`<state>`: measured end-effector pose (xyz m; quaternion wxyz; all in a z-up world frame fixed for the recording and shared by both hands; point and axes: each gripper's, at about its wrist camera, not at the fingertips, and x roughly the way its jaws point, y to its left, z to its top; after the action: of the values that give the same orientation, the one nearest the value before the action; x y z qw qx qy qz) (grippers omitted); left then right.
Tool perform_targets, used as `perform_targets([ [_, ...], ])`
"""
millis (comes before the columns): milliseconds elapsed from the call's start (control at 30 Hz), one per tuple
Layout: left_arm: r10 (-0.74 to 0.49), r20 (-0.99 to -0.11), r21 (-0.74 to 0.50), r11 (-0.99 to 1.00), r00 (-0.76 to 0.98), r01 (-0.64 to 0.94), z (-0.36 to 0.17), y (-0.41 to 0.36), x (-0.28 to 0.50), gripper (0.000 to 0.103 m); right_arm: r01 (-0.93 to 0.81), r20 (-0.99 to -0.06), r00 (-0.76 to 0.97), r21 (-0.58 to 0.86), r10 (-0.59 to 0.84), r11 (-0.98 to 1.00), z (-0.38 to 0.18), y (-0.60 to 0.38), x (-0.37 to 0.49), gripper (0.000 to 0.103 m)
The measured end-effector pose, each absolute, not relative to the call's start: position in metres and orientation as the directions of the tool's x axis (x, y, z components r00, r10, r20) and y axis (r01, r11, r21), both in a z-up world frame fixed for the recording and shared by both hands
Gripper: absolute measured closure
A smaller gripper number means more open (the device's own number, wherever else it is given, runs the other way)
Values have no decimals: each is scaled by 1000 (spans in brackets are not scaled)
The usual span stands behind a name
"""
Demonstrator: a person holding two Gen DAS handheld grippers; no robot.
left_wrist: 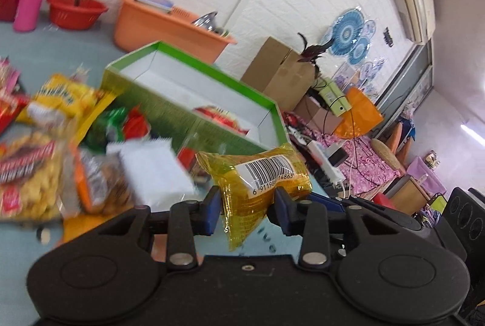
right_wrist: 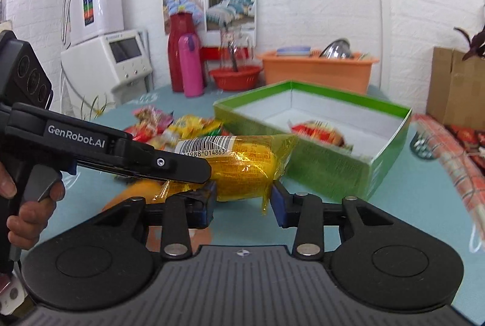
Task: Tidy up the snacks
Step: 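Carry the yellow bag into the green box and release it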
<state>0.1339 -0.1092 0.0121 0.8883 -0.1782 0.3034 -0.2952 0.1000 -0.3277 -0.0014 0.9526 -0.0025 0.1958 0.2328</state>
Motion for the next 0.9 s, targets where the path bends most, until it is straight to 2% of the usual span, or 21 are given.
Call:
perform_targets([
  [367,-682,-386,-504,720,622,477,27,-149,196,32,-334,-313,888,62,336,940,13,-357,142,41],
  [767,-707,-387,-532,696,592,482,19,-183,260,31,-260,-298,916,70,269,963,5,-388,191,42],
  [900,-698,-418,-527,708,582,470,7,-191,274,34,-244,-291,921,84,258,966,-3,-395,206,43],
])
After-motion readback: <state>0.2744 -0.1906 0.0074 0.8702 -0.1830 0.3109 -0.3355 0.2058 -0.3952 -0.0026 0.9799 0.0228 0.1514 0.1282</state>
